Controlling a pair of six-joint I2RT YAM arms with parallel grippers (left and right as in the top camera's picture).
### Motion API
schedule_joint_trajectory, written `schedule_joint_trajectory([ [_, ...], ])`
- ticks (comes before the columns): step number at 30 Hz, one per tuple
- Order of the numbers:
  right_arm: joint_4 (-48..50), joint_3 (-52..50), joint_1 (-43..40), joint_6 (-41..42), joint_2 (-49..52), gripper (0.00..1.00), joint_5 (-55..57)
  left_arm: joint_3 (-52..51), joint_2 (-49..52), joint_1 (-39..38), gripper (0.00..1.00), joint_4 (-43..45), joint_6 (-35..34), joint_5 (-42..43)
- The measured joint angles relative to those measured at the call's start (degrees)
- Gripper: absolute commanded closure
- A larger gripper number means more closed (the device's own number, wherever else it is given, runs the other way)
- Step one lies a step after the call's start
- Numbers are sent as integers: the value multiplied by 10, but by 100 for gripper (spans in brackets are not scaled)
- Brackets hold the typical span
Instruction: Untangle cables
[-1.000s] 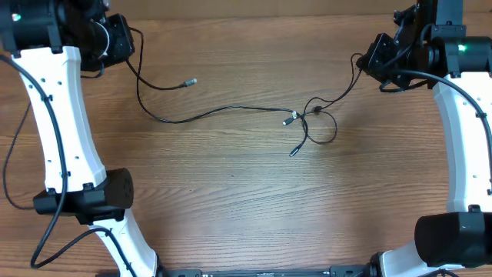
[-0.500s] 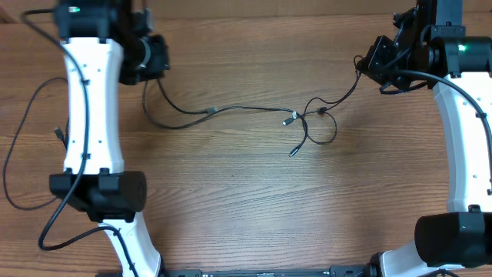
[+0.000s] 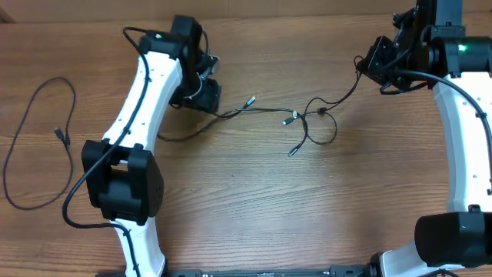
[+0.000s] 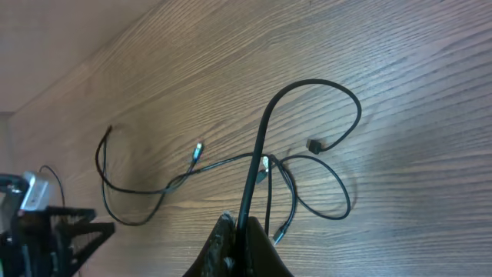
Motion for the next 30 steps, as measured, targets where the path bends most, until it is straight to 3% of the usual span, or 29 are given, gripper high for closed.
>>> schedule_joint_trajectory([
  [4,-2,0,0,0,0,96,0,-35,0,-29,27,109,29,26],
  [11,-6,0,0,-1,0,96,0,-63,0,-90,30,219,113,27],
  [23,-12,-2,0,-2,0,96,7,-66,50,-103,31,195,165,-56],
  [30,-17,-2,0,-2,0,96,8,-72,63,-98,33,152,189,-59],
])
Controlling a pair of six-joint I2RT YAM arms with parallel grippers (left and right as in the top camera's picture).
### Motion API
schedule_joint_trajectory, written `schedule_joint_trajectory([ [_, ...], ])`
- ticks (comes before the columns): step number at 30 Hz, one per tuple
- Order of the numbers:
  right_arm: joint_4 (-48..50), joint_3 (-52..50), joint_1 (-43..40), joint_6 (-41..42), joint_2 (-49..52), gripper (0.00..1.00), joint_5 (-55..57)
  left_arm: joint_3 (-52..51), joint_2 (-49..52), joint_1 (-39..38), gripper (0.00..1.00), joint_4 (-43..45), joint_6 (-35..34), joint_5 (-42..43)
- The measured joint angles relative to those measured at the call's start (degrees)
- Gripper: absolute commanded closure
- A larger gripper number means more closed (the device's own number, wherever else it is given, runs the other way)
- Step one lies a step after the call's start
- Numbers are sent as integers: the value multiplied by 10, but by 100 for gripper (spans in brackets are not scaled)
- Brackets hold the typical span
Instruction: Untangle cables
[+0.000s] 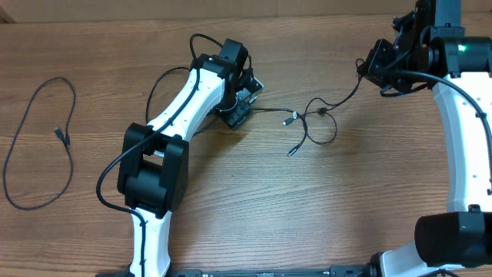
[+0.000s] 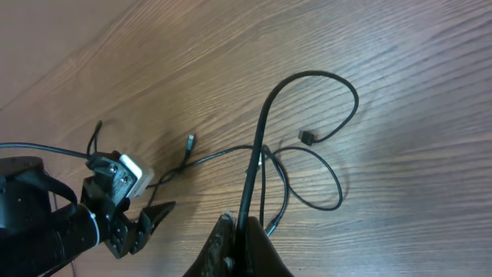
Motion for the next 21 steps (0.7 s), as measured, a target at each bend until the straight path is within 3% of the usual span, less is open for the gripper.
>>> schedule_joint_trajectory([
  [3,-3,0,0,0,0,96,0,-21,0,0,40,14,8,0],
  [7,-3,0,0,0,0,96,0,-48,0,1,41,26,9,0],
  [9,-3,0,0,0,0,96,0,-58,0,2,49,38,9,0],
  [10,-3,0,0,0,0,96,0,-64,0,2,65,44,10,0],
  [11,-3,0,0,0,0,96,0,-70,0,2,90,50,10,0],
  [12,-3,0,0,0,0,96,0,-72,0,2,96,52,8,0],
  [18,-1,0,0,-2,0,96,0,-75,0,3,96,64,-10,0],
  [21,9,0,0,-3,0,96,0,-46,-3,12,96,17,-41,1],
])
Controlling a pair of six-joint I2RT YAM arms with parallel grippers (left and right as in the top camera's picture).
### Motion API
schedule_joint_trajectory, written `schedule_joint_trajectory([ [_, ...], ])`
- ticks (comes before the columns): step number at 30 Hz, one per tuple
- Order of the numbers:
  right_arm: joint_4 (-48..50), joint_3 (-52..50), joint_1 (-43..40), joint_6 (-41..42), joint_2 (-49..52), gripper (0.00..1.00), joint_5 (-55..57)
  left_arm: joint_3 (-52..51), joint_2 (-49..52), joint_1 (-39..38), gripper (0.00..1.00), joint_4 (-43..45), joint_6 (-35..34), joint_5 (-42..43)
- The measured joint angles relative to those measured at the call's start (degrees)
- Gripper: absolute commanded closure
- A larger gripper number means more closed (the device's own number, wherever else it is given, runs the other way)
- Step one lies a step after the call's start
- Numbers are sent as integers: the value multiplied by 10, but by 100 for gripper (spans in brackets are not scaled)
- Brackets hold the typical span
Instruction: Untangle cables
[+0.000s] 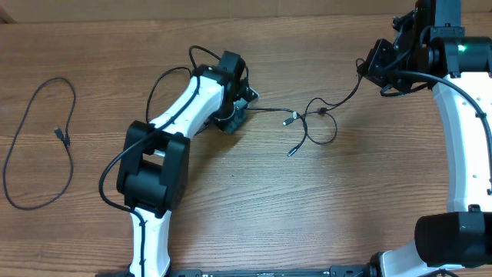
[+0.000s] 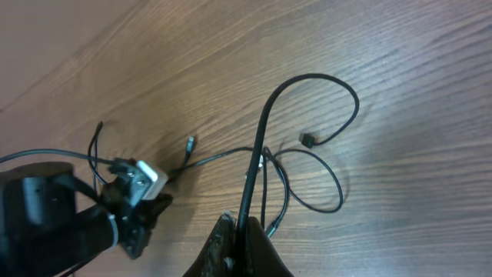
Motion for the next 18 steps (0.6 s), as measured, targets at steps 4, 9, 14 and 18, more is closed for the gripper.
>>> schedule_joint_trajectory([
  [4,9,0,0,-1,0,96,0,49,-60,31,96,-29,-46,1],
  [9,18,-1,6,-1,0,96,0,91,-228,89,96,-29,-112,6],
  [14,83,-1,50,7,22,96,3,108,-372,150,96,-42,-140,24],
  [18,109,-1,78,30,54,96,3,109,-425,202,96,-44,-164,32],
])
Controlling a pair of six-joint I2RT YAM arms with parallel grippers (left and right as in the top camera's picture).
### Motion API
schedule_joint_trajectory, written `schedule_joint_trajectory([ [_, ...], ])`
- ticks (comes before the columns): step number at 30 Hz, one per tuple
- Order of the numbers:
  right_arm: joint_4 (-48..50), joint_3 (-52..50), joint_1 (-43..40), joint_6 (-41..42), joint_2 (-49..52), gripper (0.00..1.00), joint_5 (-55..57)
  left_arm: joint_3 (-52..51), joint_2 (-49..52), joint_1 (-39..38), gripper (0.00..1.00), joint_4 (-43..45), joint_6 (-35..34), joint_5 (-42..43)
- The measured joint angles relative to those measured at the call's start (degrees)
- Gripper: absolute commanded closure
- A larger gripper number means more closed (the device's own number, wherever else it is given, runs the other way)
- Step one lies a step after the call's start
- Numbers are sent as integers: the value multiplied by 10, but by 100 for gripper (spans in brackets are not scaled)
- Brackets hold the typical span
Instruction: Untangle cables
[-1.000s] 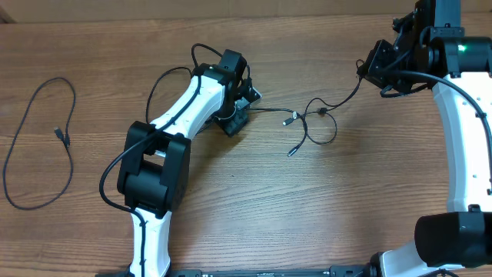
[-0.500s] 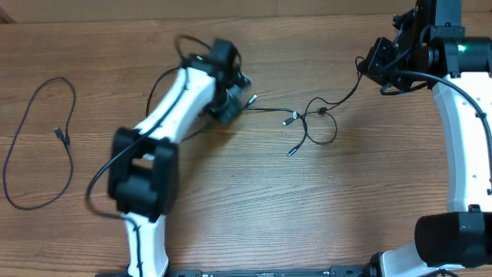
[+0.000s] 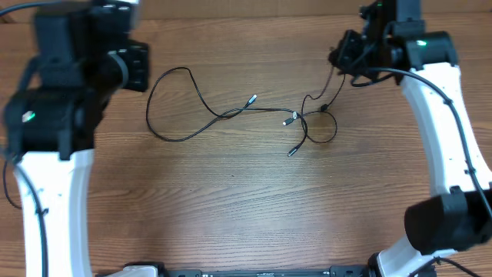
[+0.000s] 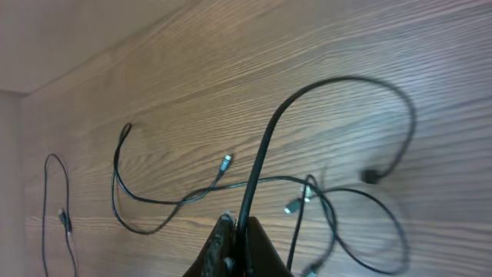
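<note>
A tangle of thin black cables point(image 3: 306, 123) lies mid-table, with small plugs point(image 3: 251, 99) showing and a long loop point(image 3: 165, 104) spread out to the left. From the knot one strand rises to my right gripper point(image 3: 344, 60), which is shut on that cable point(image 4: 265, 146) at the far right. In the right wrist view the strand runs up between the fingertips of the right gripper point(image 4: 237, 223). My left arm point(image 3: 73, 69) is raised at the far left, blurred, well away from the tangle. Its fingers cannot be made out.
A separate black cable point(image 4: 55, 196) lies by itself at the table's left end, mostly hidden under the left arm in the overhead view. The table's far edge point(image 4: 92, 65) runs just behind the tangle.
My left arm has left the tangle's left end and now stands raised at the far left. The left loop lies uncovered and spread. My right gripper, still holding its strand, has shifted left.
My left gripper was first at the loose left end of the tangle, while the right held a strand at the far right. It then stood further right, by the plugs. Now it is withdrawn, the left loop lies wider, and the right still grips.
</note>
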Motion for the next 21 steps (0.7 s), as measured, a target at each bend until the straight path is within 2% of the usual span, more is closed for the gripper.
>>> schedule_joint_trajectory([
  [6,30,0,6,47,54,96,16,12,-19,81,96,5,-19,34],
  [11,0,-1,6,82,92,95,76,15,-14,75,96,-25,-26,86],
  [12,-2,-1,5,87,95,88,87,16,-11,71,96,-31,-26,93],
  [13,-3,-1,5,94,99,66,99,17,-4,65,95,-40,-26,100],
  [15,-4,-1,4,100,103,31,113,17,15,47,93,-53,-27,110],
  [16,-4,-1,3,103,105,20,119,17,30,33,90,-64,-27,114],
  [18,-9,-1,2,102,106,13,122,17,56,5,82,-79,-29,117],
  [21,-15,-1,2,79,106,10,101,17,103,-47,67,-100,-27,120],
])
